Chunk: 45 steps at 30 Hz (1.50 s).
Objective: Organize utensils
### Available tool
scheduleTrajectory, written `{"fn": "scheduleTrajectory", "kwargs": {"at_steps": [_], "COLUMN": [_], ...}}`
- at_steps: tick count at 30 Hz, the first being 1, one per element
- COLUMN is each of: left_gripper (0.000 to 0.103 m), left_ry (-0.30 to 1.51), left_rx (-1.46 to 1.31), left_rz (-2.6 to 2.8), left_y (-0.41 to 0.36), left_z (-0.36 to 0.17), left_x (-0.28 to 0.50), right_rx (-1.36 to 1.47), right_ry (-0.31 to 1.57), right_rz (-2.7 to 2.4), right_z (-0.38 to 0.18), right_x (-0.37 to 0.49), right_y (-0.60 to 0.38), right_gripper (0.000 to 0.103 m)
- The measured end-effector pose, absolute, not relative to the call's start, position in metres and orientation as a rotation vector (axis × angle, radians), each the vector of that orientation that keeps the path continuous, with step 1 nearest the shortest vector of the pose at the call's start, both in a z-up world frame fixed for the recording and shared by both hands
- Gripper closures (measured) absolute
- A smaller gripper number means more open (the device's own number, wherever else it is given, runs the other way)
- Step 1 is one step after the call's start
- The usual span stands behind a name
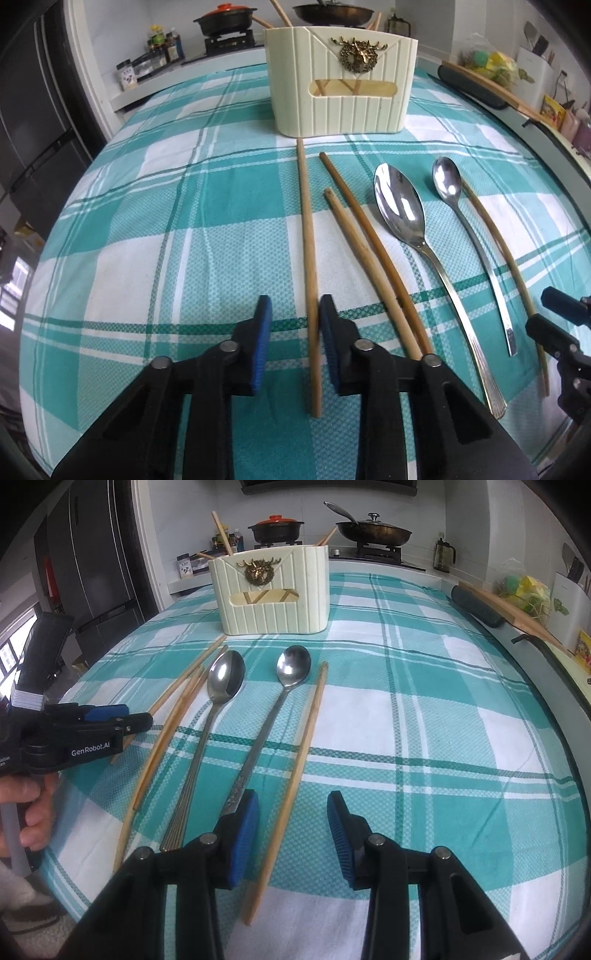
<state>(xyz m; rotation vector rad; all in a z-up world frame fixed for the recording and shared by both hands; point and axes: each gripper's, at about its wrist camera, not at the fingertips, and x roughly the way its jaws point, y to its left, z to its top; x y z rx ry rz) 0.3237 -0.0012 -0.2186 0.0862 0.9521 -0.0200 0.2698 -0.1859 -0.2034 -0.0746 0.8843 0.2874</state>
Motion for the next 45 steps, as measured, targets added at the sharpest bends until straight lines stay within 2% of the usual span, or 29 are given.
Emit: {"fn": "scheduleTrajectory", "kwargs": {"at_steps": [1,3,4,8,25,26,28,30,34,35,36,37,45], "left_gripper": [0.097,0.098,0.098,0.098,0.096,0.094,0.076,0.066,0.061,0.059,0.057,0.057,0.057], "left_ry": [0.951,0.944,0.942,0.94,0.937,0.934,0.931,0.923,0.921,0.92,0.918,0.917,0.915], "left_rx": [0.093,0.08,0.069,0.008,-0.046,-0.052,-0.069,-0.074,-0.085,-0.086,-0.087,-0.088,-0.089], "left_rz": [-0.01,0.008,0.022,0.086,0.132,0.129,0.121,0.122,0.115,0.116,0.117,0.119,0.119], "left_y": [-0.003,-0.002,-0.001,0.012,0.057,0.057,0.059,0.059,0.061,0.061,0.062,0.062,0.062], "left_z": [-0.219,-0.219,-0.219,-0.219,-0.217,-0.218,-0.218,-0.217,-0.217,-0.217,-0.217,-0.216,-0.215], "left_x": [0.323,0.322,0.32,0.31,0.251,0.25,0.249,0.247,0.245,0.244,0.244,0.243,0.242], "right_rx": [-0.094,-0.127,-0.143,-0.144,-0.013,0.002,0.024,0.016,-0.012,-0.02,-0.026,-0.031,-0.101], "right_ry": [0.883,0.889,0.895,0.88,0.904,0.906,0.913,0.916,0.914,0.912,0.905,0.894,0.854], "right_rz": [0.29,0.294,0.288,0.225,0.029,0.036,0.034,0.029,0.023,0.02,0.019,0.016,0.009], "right_z": [-0.205,-0.208,-0.21,-0.21,-0.205,-0.205,-0.205,-0.205,-0.203,-0.202,-0.201,-0.2,-0.191], "right_x": [0.271,0.273,0.274,0.272,0.243,0.243,0.244,0.246,0.245,0.245,0.244,0.242,0.24], "right_y": [-0.182,-0.176,-0.174,-0.182,-0.261,-0.262,-0.263,-0.262,-0.257,-0.255,-0.254,-0.253,-0.244], "right_gripper": [0.067,0.089,0.093,0.096,0.096,0.096,0.095,0.095,0.092,0.082,0.067,0.062,0.06]}}
